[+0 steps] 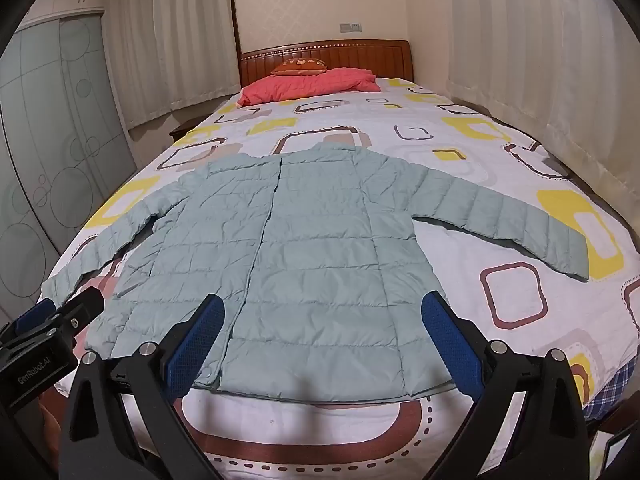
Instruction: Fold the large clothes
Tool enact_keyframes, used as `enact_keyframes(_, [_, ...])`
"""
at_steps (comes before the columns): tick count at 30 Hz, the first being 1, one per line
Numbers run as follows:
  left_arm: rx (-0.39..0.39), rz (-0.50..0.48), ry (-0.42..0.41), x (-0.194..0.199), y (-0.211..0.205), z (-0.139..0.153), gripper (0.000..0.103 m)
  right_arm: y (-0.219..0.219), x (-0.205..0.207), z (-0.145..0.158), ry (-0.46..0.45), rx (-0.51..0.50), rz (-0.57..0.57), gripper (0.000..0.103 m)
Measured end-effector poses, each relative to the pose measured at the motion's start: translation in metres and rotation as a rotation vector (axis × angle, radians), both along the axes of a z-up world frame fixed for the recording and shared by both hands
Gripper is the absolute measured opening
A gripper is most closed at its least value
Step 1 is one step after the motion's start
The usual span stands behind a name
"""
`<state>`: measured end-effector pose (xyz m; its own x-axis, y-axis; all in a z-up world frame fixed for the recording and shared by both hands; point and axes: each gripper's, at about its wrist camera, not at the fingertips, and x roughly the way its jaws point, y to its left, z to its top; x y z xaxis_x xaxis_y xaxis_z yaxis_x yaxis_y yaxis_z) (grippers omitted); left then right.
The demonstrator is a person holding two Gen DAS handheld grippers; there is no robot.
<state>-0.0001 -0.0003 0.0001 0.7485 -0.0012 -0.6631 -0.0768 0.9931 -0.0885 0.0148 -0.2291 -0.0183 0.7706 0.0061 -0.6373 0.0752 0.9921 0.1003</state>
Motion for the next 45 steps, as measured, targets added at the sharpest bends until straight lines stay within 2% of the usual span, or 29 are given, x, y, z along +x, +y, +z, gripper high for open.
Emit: enact_keyframes(45, [-0.006, -0.003, 0.011, -0.0023, -0.0008, -0.0035, 0.101, 0.0035, -0.0042, -0.0019, 0.003, -0.002, 0.0, 0.098])
